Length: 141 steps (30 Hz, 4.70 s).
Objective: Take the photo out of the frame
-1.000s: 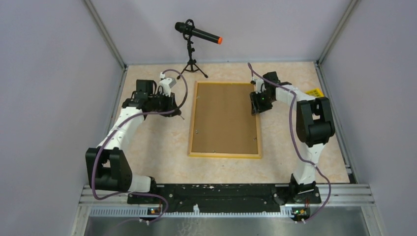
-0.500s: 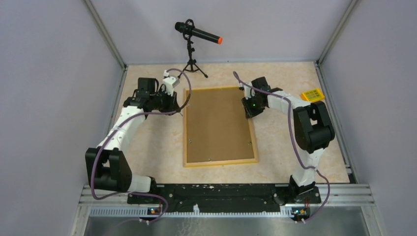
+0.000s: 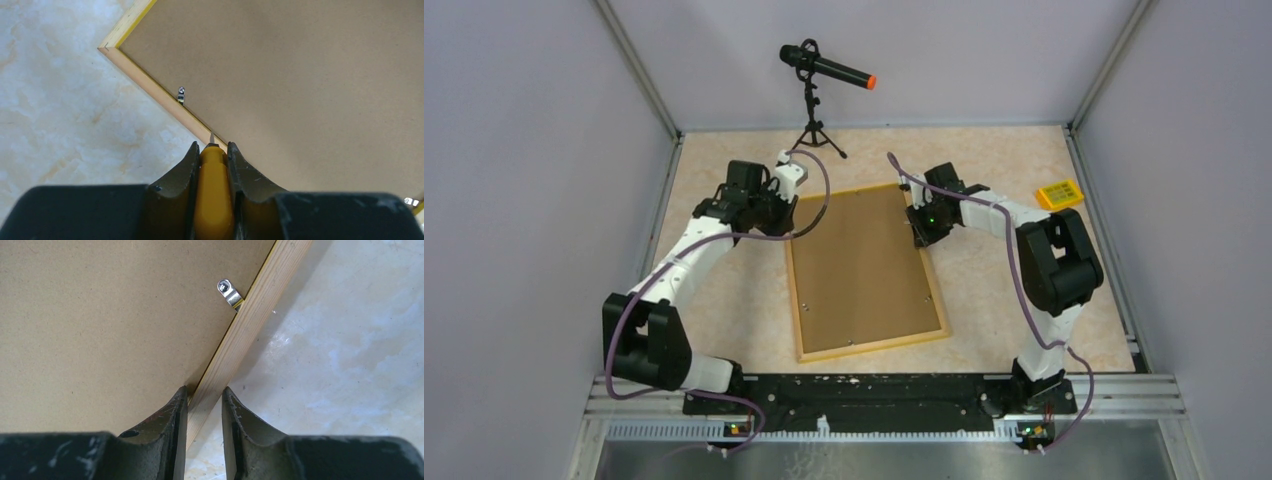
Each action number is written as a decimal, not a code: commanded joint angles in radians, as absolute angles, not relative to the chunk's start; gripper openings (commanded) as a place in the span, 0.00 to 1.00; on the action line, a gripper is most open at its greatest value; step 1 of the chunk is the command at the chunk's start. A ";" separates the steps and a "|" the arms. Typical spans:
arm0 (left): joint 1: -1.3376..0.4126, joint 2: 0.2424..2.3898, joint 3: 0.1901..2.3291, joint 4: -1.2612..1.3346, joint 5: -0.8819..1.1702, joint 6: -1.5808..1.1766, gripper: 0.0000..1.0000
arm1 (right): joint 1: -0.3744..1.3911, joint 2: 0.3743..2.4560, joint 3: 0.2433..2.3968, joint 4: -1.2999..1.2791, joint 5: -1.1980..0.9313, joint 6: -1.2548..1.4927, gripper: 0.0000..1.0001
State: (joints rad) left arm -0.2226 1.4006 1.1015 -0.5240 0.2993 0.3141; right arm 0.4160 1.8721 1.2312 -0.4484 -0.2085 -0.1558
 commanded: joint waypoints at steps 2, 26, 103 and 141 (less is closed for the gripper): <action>-0.240 1.427 1.078 -0.395 0.229 0.325 0.00 | 0.425 1.896 1.181 -0.517 -0.190 -0.173 0.00; -0.229 1.631 1.106 -0.242 0.158 0.353 0.00 | 0.423 1.908 1.187 -0.524 -0.204 -0.189 0.00; -0.252 1.614 1.047 -0.337 0.196 0.319 0.00 | 0.423 1.956 1.209 -0.517 -0.184 -0.166 0.00; -0.132 1.413 1.150 -0.284 0.888 -0.318 0.00 | 0.451 1.687 1.488 -0.635 -0.535 -0.394 0.77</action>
